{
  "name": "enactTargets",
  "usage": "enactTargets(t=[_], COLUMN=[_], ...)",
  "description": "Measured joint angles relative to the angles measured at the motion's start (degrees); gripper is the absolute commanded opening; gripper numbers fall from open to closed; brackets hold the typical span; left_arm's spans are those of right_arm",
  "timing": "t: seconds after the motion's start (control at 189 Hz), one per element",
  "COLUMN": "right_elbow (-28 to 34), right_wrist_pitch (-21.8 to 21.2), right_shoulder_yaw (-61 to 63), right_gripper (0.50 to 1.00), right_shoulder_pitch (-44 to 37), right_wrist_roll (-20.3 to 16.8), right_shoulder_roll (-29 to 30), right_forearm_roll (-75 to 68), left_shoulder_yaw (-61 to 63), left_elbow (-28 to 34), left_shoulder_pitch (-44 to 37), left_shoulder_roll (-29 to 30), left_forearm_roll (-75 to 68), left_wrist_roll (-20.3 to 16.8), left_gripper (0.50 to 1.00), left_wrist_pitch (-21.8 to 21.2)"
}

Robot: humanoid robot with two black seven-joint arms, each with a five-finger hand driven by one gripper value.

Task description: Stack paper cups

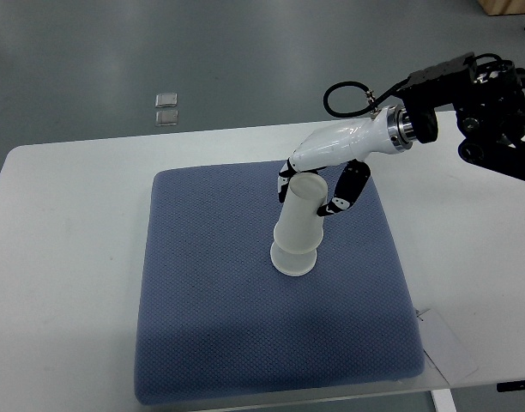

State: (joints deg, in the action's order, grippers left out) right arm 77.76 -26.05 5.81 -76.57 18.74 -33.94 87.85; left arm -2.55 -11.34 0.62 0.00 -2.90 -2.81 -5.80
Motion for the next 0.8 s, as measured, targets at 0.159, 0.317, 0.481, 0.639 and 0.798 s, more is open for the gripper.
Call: enactTargets(t=[0.159,0.317,0.481,0.639,0.798], right_elbow=[-0.35,-0.54,-1.15,-3.23,-8.05], right_wrist_pitch=[0.35,0.39,0.52,1.57,1.28], right_shoulder_yaw=[0.17,0.40,0.78,2.61,7.00], right_gripper=[0.913,0.917,0.917,0.917,0.915], right_shoulder_pitch=[0.50,0.63,0.83,1.24,2.54], right_wrist_roll=[-0.04,-0.04,-0.04,0.02,-0.21], right_shoulder_roll=[0.00,-0.28,-0.47,-1.01,-1.69], right_forearm_roll=[-0.12,-0.54,-0.77,-3.67,-12.24], left_shoulder_yaw=[0.00,0.00,0.00,0.00,0.00], left_elbow=[0.00,0.00,0.00,0.00,0.00], left_shoulder_pitch=[0.00,0.00,0.00,0.00,0.00], left_shoulder_roll=[0.00,0.00,0.00,0.00,0.00], left_forearm_roll=[0.00,0.00,0.00,0.00,0.00], left_wrist_roll=[0.00,0.00,0.00,0.00,0.00], left_gripper=[1.000,1.000,1.000,1.000,1.000], left_wrist_pitch=[0.00,0.00,0.00,0.00,0.00])
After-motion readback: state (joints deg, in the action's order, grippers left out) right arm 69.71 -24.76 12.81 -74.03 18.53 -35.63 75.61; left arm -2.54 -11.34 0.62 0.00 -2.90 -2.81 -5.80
